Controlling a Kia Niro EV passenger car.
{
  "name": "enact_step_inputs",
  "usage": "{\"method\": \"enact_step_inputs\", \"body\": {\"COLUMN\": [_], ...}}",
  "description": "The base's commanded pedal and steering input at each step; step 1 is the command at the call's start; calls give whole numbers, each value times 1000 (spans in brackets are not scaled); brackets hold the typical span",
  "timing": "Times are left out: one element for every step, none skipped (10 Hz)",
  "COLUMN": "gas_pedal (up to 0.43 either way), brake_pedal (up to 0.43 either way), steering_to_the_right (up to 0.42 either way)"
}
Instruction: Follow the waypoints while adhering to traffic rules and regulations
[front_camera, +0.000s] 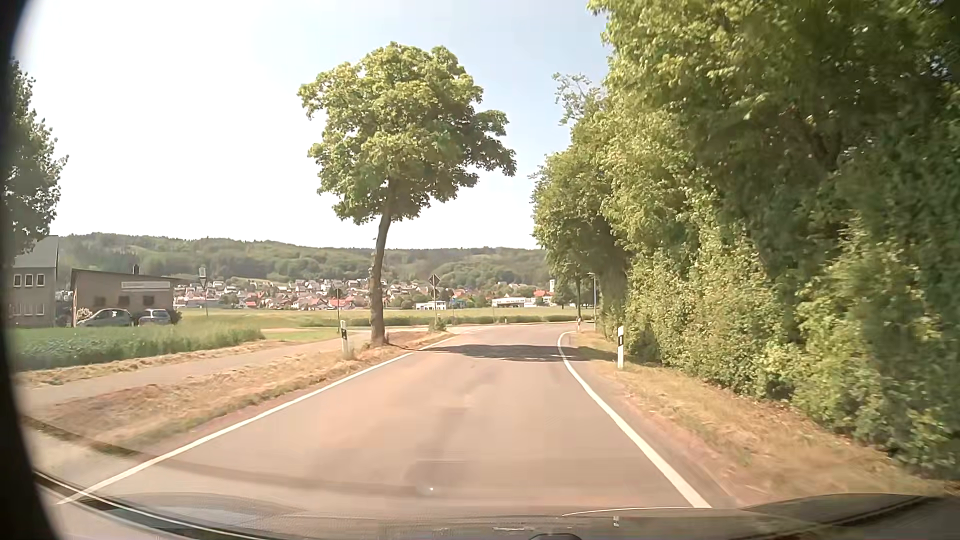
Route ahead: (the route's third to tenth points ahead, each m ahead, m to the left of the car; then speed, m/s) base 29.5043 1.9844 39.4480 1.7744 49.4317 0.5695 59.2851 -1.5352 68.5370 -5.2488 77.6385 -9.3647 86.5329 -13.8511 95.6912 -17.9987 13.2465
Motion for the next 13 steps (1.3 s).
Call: {"method": "enact_step_inputs", "body": {"gas_pedal": [177, 189, 189, 189, 189, 189, 189, 189, 189, 189, 189, 189, 189], "brake_pedal": [0, 0, 0, 0, 0, 0, 0, 0, 0, 0, 0, 0, 0], "steering_to_the_right": [-1, -1, -1, 1, 2, 3, 4, 5, 6, 5, 6, 7, 8]}}
